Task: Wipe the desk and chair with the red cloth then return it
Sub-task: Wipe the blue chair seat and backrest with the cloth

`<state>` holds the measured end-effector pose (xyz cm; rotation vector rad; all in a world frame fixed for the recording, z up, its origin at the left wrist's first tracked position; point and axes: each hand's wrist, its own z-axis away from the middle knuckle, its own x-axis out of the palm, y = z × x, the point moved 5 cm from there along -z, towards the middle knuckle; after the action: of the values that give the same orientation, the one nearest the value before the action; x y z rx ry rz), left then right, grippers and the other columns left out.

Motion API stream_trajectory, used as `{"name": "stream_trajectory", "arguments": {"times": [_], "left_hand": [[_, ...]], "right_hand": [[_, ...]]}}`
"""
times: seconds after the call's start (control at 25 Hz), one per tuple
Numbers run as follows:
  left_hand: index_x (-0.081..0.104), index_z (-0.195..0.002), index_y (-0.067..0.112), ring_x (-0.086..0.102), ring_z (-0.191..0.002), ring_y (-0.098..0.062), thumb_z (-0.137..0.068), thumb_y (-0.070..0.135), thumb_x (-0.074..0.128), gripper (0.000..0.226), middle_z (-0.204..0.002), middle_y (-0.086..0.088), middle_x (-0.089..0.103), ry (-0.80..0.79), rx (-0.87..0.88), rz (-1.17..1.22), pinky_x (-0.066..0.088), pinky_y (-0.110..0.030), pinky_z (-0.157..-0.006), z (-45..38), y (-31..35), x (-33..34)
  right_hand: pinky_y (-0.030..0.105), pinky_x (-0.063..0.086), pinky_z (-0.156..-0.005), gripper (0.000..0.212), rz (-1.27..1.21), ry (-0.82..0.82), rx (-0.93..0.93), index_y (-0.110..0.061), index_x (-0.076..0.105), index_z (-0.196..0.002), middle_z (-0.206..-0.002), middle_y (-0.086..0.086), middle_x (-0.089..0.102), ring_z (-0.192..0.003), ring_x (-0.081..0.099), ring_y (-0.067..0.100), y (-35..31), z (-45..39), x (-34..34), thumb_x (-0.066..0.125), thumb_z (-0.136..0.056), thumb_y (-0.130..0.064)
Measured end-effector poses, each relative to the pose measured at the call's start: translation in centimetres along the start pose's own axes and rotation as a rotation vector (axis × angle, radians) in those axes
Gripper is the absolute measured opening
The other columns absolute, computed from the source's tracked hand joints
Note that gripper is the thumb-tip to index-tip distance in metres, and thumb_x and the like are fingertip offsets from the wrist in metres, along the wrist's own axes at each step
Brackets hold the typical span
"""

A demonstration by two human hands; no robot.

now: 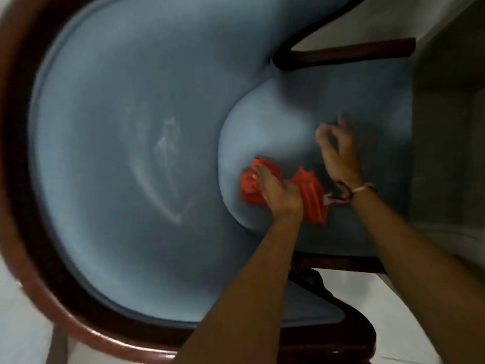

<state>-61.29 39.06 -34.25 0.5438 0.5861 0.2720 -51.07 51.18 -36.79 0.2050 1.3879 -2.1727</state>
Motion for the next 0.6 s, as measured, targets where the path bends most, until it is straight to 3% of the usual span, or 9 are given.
{"name": "stream_trajectory", "arguments": {"times": [0.08,0.16,0.28,0.36,0.4,0.44,0.48,0.52,0.6], "left_hand": [[0.032,-0.158,0.013,0.050,-0.139,-0.031,-0.103,0.001,0.042,0.057,-0.153,-0.019,0.050,-0.121,-0.022,0.212,0.036,-0.043,-0.122,1.9,3.0,-2.1],[0.053,-0.145,0.018,0.057,-0.133,-0.027,-0.108,0.018,0.041,0.039,-0.145,-0.014,0.059,-0.232,-0.009,0.289,0.040,-0.037,-0.119,4.2,6.5,-5.5],[0.056,-0.142,0.019,0.040,-0.149,-0.025,-0.108,0.037,0.029,0.047,-0.155,-0.010,0.050,-0.155,0.451,-0.124,0.027,-0.038,-0.126,4.4,11.0,-16.6],[0.038,-0.154,0.008,0.026,-0.155,-0.025,-0.106,0.041,0.023,0.061,-0.165,-0.013,0.035,0.151,0.859,-0.528,0.018,-0.043,-0.129,3.3,14.7,-27.2],[0.033,-0.156,0.007,0.021,-0.157,-0.026,-0.106,0.042,0.022,0.062,-0.167,-0.014,0.029,0.265,0.956,-0.705,0.015,-0.044,-0.128,2.4,15.8,-31.8],[0.029,-0.158,0.006,0.018,-0.157,-0.029,-0.106,0.042,0.021,0.063,-0.168,-0.017,0.024,0.310,0.992,-0.864,0.015,-0.047,-0.129,1.2,16.2,-35.5],[0.025,-0.159,0.002,0.015,-0.158,-0.033,-0.106,0.041,0.019,0.065,-0.168,-0.021,0.019,0.291,0.993,-1.020,0.015,-0.051,-0.129,0.1,16.0,-37.7],[0.020,-0.159,-0.002,0.011,-0.158,-0.037,-0.106,0.040,0.018,0.067,-0.168,-0.024,0.013,0.236,0.991,-1.149,0.015,-0.053,-0.129,-1.0,15.3,-38.5],[0.014,-0.158,-0.005,0.006,-0.158,-0.039,-0.106,0.037,0.019,0.066,-0.168,-0.027,0.007,0.157,1.037,-1.216,0.014,-0.052,-0.130,-2.1,13.6,-38.4]], "right_hand": [[0.033,0.057,-0.103,0.030,-0.599,-0.302,0.341,-0.020,0.076,-0.110,-0.112,0.005,0.071,-0.107,0.068,0.016,-2.7,5.3,2.4,0.061,-0.099,-0.043],[0.017,0.061,-0.082,0.041,-0.805,-0.457,0.419,-0.023,0.073,-0.115,-0.101,-0.009,0.071,-0.088,0.071,0.000,-7.2,9.5,5.0,0.057,-0.096,-0.056],[0.027,0.045,-0.114,0.055,-0.987,-0.424,0.372,-0.011,0.058,-0.133,-0.119,0.003,0.068,-0.110,0.066,0.012,-14.4,9.6,9.7,0.023,-0.110,-0.048],[0.028,0.050,-0.106,0.052,-0.983,-0.335,0.280,-0.018,0.061,-0.112,-0.103,0.009,0.064,-0.093,0.068,0.013,-21.0,7.9,13.0,0.017,-0.111,-0.046],[0.028,0.059,-0.090,0.045,-0.951,-0.332,0.218,-0.021,0.061,-0.100,-0.093,0.012,0.065,-0.080,0.071,0.013,-24.0,7.3,15.0,0.021,-0.112,-0.040],[0.028,0.061,-0.087,0.038,-0.835,-0.297,0.159,-0.018,0.063,-0.106,-0.101,0.019,0.070,-0.089,0.075,0.019,-25.4,7.4,17.4,0.028,-0.113,-0.029],[0.032,0.052,-0.110,0.034,-0.626,-0.195,0.066,-0.011,0.059,-0.132,-0.132,0.026,0.065,-0.122,0.068,0.025,-26.0,8.1,19.3,0.033,-0.111,-0.016],[0.027,0.028,-0.127,0.045,-0.390,-0.133,0.018,-0.004,0.040,-0.153,-0.160,0.025,0.042,-0.149,0.043,0.027,-25.7,9.0,20.9,0.036,-0.108,-0.006],[0.015,-0.006,-0.126,0.059,-0.003,-0.111,-0.089,0.000,0.015,-0.161,-0.173,0.016,0.010,-0.162,0.012,0.025,-23.6,11.8,24.1,0.039,-0.107,-0.002]]}}
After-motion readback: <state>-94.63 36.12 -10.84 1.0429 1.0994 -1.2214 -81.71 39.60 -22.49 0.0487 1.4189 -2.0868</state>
